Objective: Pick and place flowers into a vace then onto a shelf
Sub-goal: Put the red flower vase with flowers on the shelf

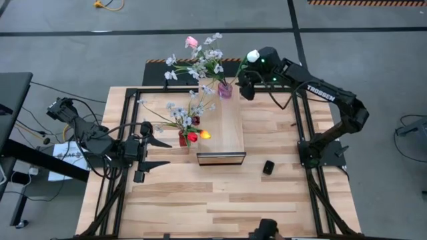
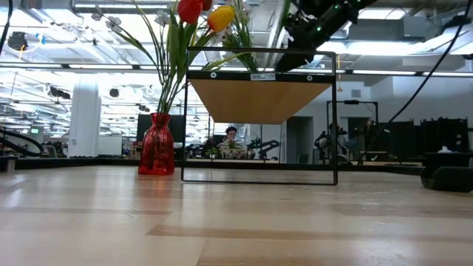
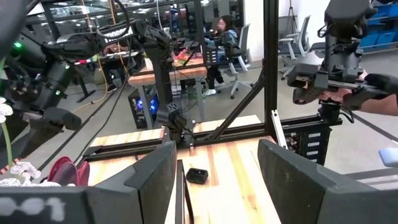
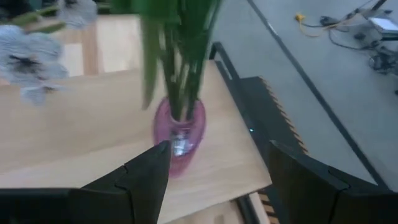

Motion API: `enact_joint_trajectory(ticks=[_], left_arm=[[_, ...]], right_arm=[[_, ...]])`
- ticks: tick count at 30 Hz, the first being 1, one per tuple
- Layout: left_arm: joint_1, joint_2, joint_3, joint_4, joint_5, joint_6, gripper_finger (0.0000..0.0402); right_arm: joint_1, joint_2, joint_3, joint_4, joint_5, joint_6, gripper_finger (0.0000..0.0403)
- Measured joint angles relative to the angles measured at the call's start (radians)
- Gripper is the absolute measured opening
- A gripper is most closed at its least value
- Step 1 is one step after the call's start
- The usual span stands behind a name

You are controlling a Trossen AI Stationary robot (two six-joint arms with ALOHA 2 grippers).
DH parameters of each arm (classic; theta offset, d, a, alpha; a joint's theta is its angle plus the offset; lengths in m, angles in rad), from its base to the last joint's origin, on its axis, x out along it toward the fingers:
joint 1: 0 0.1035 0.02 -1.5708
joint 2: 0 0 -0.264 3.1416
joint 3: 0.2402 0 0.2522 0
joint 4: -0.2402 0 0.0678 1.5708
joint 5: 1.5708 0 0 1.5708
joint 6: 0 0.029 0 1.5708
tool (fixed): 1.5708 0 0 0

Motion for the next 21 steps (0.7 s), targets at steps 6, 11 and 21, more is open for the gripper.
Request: enact_joint_trajectory(ticks=[6, 11, 21], left_arm=[[0.000, 0.000, 0.000, -0.011, 0.000, -0.013, 0.0217], [0.000, 0.000, 0.000, -0.010, 0.000, -0.013, 0.0217], [0.000, 0.000, 0.000, -0.010, 0.000, -0.013, 0.0217]], right_arm=[[-0.008, 0.001, 0.007, 0.000, 0.047, -0.028, 0.0256], [-0.024, -0.003, 0.007, 0.001, 0.047, -0.029, 0.0256], [-0.032, -0.003, 0.007, 0.016, 0.093, -0.058, 0.0256]])
